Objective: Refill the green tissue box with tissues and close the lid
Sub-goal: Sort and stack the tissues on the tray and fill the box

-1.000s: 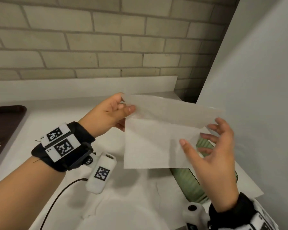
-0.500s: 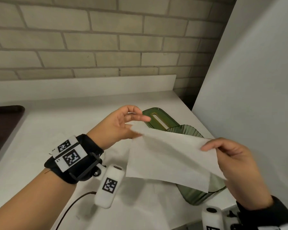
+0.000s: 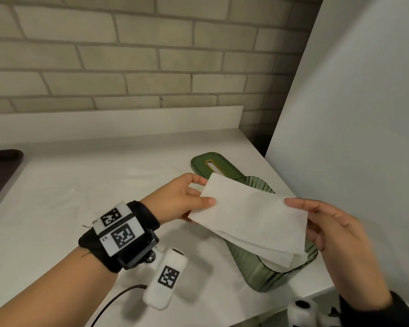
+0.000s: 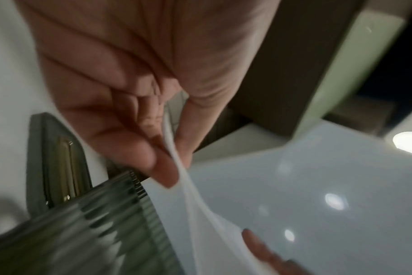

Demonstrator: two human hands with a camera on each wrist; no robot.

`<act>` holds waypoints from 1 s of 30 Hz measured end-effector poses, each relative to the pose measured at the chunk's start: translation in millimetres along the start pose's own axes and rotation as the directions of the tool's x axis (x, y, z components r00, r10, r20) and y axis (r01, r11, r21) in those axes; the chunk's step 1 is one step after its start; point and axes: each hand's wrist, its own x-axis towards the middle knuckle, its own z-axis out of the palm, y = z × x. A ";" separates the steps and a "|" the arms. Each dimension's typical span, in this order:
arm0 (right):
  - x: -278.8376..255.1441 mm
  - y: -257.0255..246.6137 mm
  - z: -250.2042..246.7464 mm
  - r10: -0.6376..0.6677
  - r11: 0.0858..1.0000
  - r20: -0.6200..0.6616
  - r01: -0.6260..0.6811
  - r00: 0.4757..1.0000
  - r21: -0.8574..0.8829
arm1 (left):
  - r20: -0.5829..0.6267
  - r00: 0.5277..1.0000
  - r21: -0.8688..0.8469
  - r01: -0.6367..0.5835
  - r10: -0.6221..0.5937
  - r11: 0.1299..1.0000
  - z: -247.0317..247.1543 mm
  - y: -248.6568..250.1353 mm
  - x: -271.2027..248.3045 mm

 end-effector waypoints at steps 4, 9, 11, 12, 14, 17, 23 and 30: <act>-3.3 7.9 -13.9 -0.014 0.998 -0.046 0.012 0.999 -0.057 | -0.116 0.982 0.151 -0.131 0.149 0.980 12.7 8.7 16.3; -11.9 16.5 -21.0 -0.164 0.871 -0.061 0.115 0.985 -0.478 | -0.159 0.943 0.381 -0.216 0.294 0.899 31.2 13.2 40.8; -15.9 16.7 -21.7 -0.224 0.795 -0.053 0.151 0.973 -0.587 | -0.119 0.932 0.542 -0.228 0.342 0.809 37.9 13.3 46.3; -17.0 17.0 -22.3 -0.245 0.758 -0.037 0.167 0.969 -0.630 | -0.094 0.931 0.597 -0.231 0.353 0.768 41.0 13.4 48.5; -17.8 18.2 -24.8 -0.229 0.682 0.021 0.176 0.973 -0.710 | -0.049 0.933 0.671 -0.235 0.358 0.704 46.2 14.6 53.0; -16.9 20.4 -28.5 -0.155 0.558 0.116 0.184 0.981 -0.809 | 0.015 0.942 0.737 -0.237 0.335 0.633 52.7 17.8 58.9; -13.7 17.5 -24.7 -0.136 0.357 0.167 0.205 0.977 -0.911 | 0.098 0.961 0.880 -0.205 0.257 0.429 57.9 21.8 67.1; 0.1 -5.7 -15.1 -0.112 0.348 0.256 0.279 0.960 -0.895 | 0.204 0.950 0.926 -0.266 0.237 0.270 68.2 36.6 60.0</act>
